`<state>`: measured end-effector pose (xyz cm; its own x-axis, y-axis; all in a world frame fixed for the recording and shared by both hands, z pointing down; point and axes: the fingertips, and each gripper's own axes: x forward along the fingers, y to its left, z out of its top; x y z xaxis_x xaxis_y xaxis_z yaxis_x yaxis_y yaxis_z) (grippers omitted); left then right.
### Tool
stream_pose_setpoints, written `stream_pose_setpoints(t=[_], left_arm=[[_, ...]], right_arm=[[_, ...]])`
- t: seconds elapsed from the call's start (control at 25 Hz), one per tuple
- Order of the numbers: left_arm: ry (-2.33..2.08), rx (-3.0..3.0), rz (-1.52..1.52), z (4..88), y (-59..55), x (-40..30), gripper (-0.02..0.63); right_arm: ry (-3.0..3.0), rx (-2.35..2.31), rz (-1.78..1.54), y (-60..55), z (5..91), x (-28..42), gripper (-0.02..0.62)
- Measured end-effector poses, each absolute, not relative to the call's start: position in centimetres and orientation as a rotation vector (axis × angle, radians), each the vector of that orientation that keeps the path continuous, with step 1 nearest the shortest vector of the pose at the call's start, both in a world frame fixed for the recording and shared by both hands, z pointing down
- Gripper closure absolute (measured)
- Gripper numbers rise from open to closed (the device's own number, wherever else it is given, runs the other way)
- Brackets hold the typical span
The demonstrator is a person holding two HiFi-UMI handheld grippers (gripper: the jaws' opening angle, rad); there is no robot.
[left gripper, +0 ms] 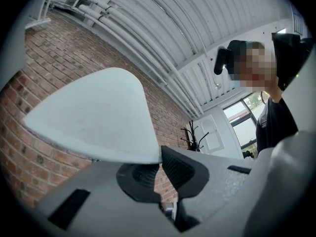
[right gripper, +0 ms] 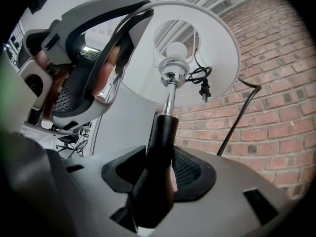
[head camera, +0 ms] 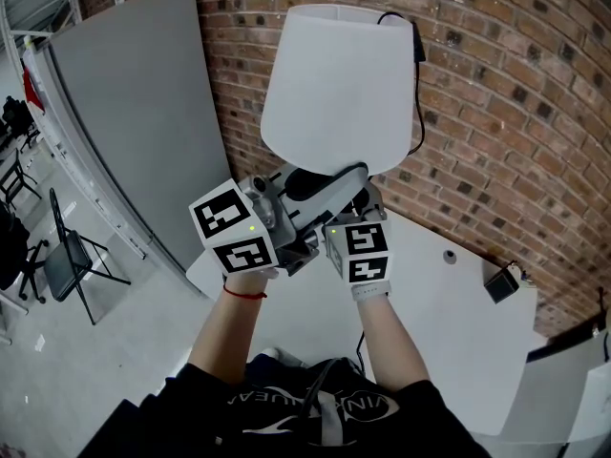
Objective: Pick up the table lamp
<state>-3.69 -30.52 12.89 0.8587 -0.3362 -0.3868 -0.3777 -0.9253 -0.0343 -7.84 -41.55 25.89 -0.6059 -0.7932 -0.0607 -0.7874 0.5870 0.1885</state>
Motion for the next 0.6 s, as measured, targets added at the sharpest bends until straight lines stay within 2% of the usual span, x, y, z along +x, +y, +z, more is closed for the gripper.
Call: stream_pose_setpoints(t=[0.6], left_arm=[[0.569,-2.933,0.577,13.37,-31.0,-3.91,0.586]], right_arm=[[-2.765,1.361,-0.282,-41.81,26.63,-8.22,0.43]])
